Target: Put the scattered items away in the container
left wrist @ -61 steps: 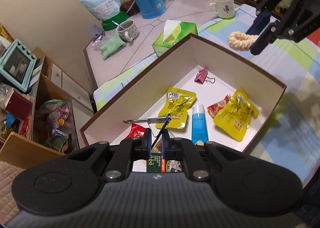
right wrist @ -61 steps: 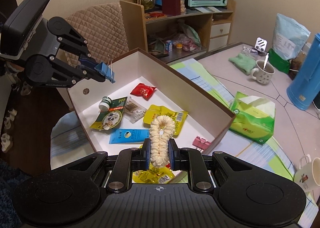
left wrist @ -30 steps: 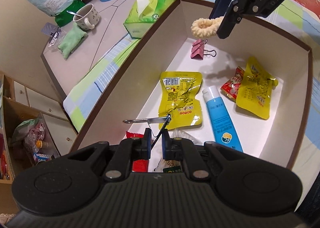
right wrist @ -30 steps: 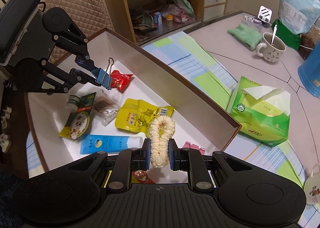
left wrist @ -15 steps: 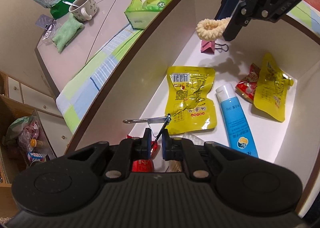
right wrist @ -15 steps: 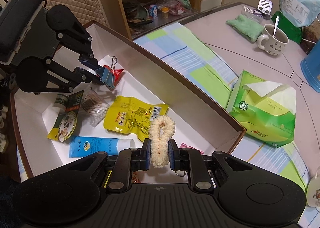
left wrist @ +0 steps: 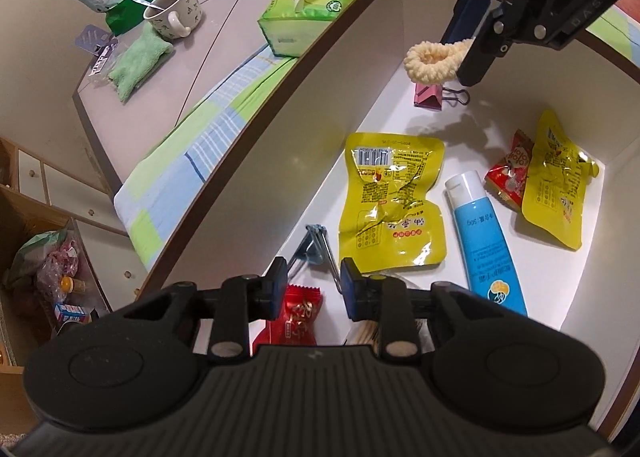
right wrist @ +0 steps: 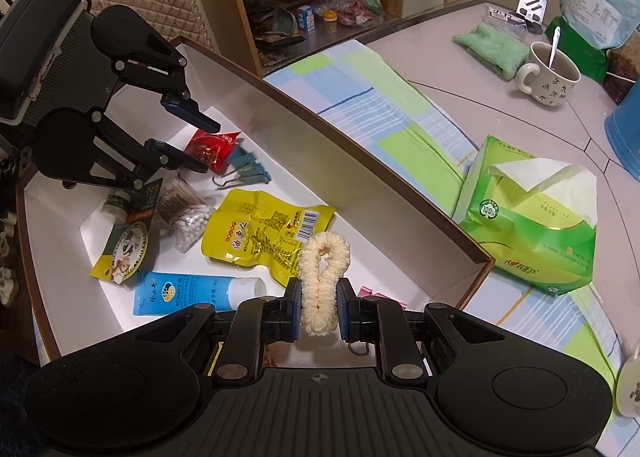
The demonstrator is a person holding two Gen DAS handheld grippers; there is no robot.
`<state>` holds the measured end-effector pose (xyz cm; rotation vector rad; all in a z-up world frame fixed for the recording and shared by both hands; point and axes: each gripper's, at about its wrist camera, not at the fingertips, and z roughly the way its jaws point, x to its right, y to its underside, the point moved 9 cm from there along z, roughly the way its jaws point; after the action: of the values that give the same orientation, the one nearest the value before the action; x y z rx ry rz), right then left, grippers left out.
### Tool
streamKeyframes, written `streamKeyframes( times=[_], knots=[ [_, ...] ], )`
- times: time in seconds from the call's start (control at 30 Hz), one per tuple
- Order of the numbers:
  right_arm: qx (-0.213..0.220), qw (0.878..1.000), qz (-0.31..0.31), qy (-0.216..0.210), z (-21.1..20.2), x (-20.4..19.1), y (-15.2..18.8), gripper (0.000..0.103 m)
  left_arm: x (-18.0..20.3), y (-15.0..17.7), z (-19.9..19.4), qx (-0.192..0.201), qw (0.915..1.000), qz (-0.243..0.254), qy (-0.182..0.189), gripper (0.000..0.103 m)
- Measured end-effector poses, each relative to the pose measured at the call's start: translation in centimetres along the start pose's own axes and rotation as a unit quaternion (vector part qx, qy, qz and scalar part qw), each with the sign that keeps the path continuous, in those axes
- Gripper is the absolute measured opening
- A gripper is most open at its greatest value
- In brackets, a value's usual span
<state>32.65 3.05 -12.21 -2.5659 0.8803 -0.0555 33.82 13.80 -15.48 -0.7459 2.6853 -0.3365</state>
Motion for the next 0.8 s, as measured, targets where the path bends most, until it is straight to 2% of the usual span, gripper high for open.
streamKeyframes(
  times=[0.37, 0.4, 0.43, 0.47, 0.5, 0.8],
  knots=[
    [0.011, 1.0, -0.008, 0.017, 0.7, 0.4, -0.8, 0.018, 0.3, 1.4, -1.2, -0.003, 1.0, 0.0, 0.0, 0.024],
    [0.015, 1.0, -0.007, 0.021, 0.7, 0.6, -0.9, 0.029, 0.3, 1.5, -1.4, -0.003, 1.0, -0.002, -0.001, 0.024],
    [0.021, 0.999, -0.006, 0.028, 0.7, 0.7, -1.0, 0.067, 0.3, 1.6, -1.5, -0.003, 1.0, -0.003, -0.001, 0.024],
    [0.027, 0.999, -0.007, 0.033, 0.6, 0.8, -1.0, 0.084, 0.3, 1.8, -1.7, -0.002, 1.0, -0.004, -0.001, 0.024],
    [0.03, 0.999, -0.01, 0.03, 0.3, 0.6, -1.0, 0.089, 0.4, 1.9, -2.0, -0.002, 1.0, -0.004, -0.001, 0.025],
    [0.024, 0.999, -0.044, -0.002, -1.1, -1.4, -0.1, 0.089, 1.5, 3.6, -3.3, -0.014, 0.9999, 0.007, -0.002, 0.031]
  ],
)
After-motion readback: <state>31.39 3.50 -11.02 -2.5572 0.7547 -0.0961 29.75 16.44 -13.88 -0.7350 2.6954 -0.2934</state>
